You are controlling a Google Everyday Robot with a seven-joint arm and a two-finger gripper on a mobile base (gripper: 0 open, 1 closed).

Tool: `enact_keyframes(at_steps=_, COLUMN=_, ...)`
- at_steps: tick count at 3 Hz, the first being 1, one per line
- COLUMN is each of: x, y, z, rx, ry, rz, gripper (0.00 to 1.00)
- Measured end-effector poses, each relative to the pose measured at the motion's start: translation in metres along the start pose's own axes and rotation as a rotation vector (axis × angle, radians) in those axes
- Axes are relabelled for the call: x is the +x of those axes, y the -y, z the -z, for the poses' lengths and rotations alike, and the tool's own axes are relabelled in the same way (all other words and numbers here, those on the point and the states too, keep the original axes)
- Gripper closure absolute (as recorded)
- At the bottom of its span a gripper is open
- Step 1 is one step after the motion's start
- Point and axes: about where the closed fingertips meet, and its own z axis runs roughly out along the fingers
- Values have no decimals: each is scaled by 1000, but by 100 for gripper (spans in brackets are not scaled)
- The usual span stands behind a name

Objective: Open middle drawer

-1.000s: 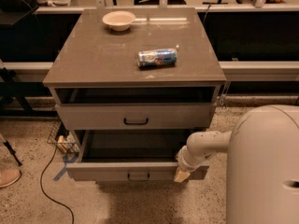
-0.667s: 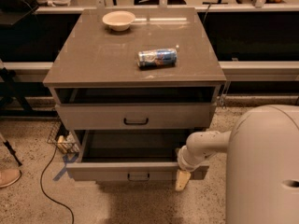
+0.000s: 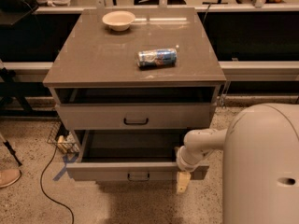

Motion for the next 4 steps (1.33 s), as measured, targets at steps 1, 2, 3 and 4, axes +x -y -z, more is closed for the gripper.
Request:
enact_keyframes(at_steps=1, x=8, y=-12, z=5, rx=-37, ry=6, rz=-10, gripper=2)
enact_keyframes(at_steps=2, x=18, y=-27, z=11, rx=-47, ry=19, rz=-28, gripper=21)
enact_keyframes(at_steps=3, x=24, y=-46, z=20, rx=-41, ry=23, rz=-46, gripper=44)
enact_keyframes(at_steps=4, x=31, y=-60, z=22, rx=-50, ry=27, rz=-64, gripper=68)
